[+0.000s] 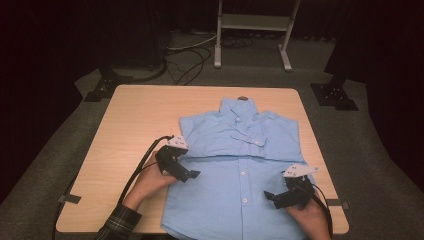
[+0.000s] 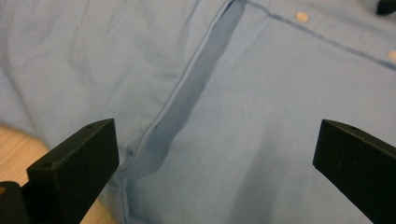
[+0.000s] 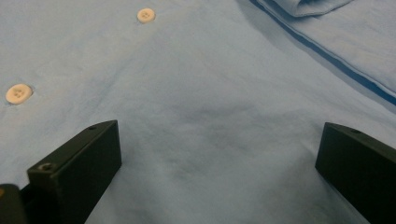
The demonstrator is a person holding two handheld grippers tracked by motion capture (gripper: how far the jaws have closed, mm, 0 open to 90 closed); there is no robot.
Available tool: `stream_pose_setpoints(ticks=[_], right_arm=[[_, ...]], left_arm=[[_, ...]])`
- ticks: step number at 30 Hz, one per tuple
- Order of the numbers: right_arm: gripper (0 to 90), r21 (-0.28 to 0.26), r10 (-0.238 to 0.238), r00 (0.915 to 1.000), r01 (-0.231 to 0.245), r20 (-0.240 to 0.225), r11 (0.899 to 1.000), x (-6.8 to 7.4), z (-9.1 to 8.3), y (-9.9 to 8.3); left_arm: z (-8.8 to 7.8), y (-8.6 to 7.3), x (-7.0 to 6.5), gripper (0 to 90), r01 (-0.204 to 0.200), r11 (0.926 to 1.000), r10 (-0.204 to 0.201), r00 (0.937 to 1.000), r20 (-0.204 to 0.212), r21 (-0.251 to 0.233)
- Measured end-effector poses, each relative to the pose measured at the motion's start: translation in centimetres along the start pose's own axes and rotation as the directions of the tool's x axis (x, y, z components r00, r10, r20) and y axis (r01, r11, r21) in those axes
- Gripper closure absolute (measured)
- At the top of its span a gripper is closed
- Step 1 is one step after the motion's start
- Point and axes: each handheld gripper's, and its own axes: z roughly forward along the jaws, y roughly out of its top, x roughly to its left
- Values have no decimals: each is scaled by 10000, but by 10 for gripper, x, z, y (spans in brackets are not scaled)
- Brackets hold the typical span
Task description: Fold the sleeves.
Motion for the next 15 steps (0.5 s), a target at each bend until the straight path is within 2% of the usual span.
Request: stream_pose_setpoints(ticks=[8, 15], right_arm=[[0, -9, -4, 10000, 4, 0, 10000, 0, 0, 0], [0, -2, 4, 10000, -4, 1, 10000, 0, 0, 0]], left_arm=[[5, -11, -2, 0, -39, 9994, 39, 10000, 13, 337], [11, -14, -8, 0, -478, 9969, 500, 9982, -333, 629]])
